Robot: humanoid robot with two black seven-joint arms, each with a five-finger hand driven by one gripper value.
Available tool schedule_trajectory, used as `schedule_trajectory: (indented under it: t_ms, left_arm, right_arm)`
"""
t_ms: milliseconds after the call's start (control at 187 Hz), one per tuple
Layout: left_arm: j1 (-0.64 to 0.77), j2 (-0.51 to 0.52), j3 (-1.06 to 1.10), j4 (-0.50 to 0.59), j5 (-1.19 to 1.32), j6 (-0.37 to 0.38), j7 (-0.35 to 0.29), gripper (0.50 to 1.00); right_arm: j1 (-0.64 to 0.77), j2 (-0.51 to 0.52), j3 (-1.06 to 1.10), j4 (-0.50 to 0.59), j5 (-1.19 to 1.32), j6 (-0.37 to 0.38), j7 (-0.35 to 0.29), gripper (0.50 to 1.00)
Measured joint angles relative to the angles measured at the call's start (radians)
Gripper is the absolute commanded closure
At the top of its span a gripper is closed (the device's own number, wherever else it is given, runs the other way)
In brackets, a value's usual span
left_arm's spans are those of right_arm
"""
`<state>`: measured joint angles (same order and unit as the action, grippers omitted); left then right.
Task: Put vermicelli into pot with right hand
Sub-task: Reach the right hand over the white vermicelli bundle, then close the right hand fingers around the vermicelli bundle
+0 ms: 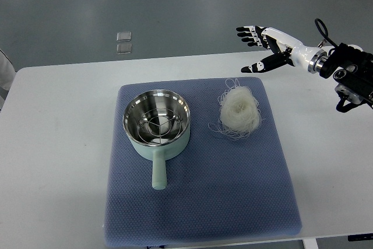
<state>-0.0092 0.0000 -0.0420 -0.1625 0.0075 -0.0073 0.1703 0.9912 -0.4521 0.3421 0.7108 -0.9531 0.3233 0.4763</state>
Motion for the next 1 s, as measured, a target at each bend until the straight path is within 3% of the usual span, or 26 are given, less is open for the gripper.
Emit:
schedule_trajectory:
  t_ms: [139, 316, 583, 1000]
  left_arm:
    - [0.0, 0.0, 0.0, 0.0, 0.0, 0.0, 0.0, 0.5]
    - [0.0, 0.0, 0.001, 0.0, 0.0, 0.0, 0.0, 0.5]
    - [0.0, 0.0, 0.001, 0.0, 0.0, 0.0, 0.0, 0.5]
    - [0.0, 0.0, 0.001, 0.0, 0.0, 0.0, 0.0, 0.5]
  right_arm:
    - [0.08, -0.04, -0.02, 0.08, -0.287, 0.101, 0.003, 0.57]
    - [0.128, -0.019, -0.04, 0.124, -0.552, 0.133, 0.023, 0.572]
    - [0.157, 0.083, -0.189, 0.089, -0.708, 0.04, 0.024, 0.572]
    - [0.153, 0.097, -0.272, 0.063, -0.721, -0.008, 0.017, 0.574]
